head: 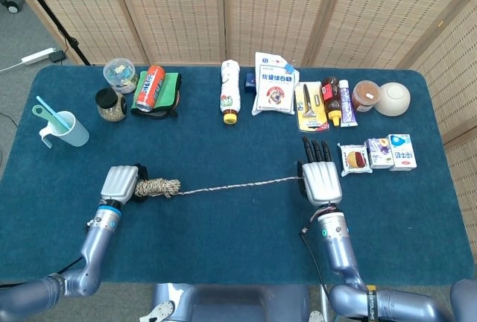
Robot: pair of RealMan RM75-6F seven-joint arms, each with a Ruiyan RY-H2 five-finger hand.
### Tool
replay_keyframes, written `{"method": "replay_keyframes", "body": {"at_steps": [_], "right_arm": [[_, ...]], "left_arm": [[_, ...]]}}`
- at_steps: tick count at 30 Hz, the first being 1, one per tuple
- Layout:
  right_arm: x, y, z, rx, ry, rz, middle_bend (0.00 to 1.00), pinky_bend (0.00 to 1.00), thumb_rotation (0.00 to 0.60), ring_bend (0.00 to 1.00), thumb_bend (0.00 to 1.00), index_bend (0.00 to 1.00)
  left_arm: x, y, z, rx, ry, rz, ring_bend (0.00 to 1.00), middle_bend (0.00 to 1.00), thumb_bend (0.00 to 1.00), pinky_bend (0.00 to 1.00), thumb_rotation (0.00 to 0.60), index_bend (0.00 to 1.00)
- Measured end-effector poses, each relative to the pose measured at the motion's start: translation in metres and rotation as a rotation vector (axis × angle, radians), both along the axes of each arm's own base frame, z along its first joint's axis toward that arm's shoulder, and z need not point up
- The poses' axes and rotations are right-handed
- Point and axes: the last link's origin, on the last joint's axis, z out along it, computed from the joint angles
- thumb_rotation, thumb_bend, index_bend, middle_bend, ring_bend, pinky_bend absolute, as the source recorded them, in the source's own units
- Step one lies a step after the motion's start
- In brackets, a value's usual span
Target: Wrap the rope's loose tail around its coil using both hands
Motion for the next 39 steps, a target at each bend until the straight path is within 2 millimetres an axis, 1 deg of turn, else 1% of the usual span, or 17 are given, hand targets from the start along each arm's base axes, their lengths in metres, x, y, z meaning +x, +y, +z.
{"method": "replay_keyframes", "body": {"at_steps": [8, 14, 18, 20, 27, 30, 33, 39], "right_arm": [[0.003, 0.002, -0.001, 0.004, -0.003, 0.008, 0.00, 0.00, 0.600, 0.00, 0.50, 0.67], [0.011, 0.007, 0.005, 0.015, -0.025, 0.032, 0.00, 0.00, 0.600, 0.00, 0.50, 0.67], [0.020, 0.010, 0.011, 0.027, -0.041, 0.056, 0.00, 0.00, 0.600, 0.00, 0.50, 0.68], [0.027, 0.012, 0.015, 0.039, -0.054, 0.072, 0.00, 0.00, 0.600, 0.00, 0.50, 0.68], [0.056, 0.021, 0.034, 0.078, -0.092, 0.129, 0.00, 0.00, 0.600, 0.00, 0.50, 0.68], [0.069, 0.024, 0.043, 0.094, -0.109, 0.149, 0.00, 0.00, 0.600, 0.00, 0.50, 0.68], [0.086, 0.024, 0.055, 0.097, -0.115, 0.180, 0.00, 0.00, 0.600, 0.00, 0.51, 0.68], [0.120, 0.023, 0.079, 0.082, -0.117, 0.225, 0.00, 0.00, 0.600, 0.00, 0.51, 0.69]], "left_arm": [[0.001, 0.001, 0.003, 0.010, -0.031, -0.022, 0.52, 0.48, 0.51, 0.70, 0.600, 0.63], [0.008, 0.008, 0.007, 0.023, -0.082, -0.073, 0.52, 0.49, 0.52, 0.70, 0.600, 0.63], [0.018, 0.017, 0.008, 0.032, -0.086, -0.121, 0.52, 0.49, 0.52, 0.70, 0.600, 0.63], [0.023, 0.020, 0.007, 0.033, -0.077, -0.137, 0.52, 0.49, 0.52, 0.70, 0.600, 0.63], [0.053, 0.035, 0.004, 0.039, -0.018, -0.218, 0.52, 0.49, 0.54, 0.70, 0.600, 0.63], [0.064, 0.040, 0.001, 0.038, 0.008, -0.242, 0.52, 0.49, 0.54, 0.70, 0.600, 0.63], [0.074, 0.045, -0.004, 0.032, 0.035, -0.263, 0.52, 0.49, 0.54, 0.70, 0.600, 0.63], [0.084, 0.050, -0.013, 0.025, 0.024, -0.261, 0.52, 0.49, 0.54, 0.70, 0.600, 0.63]]}}
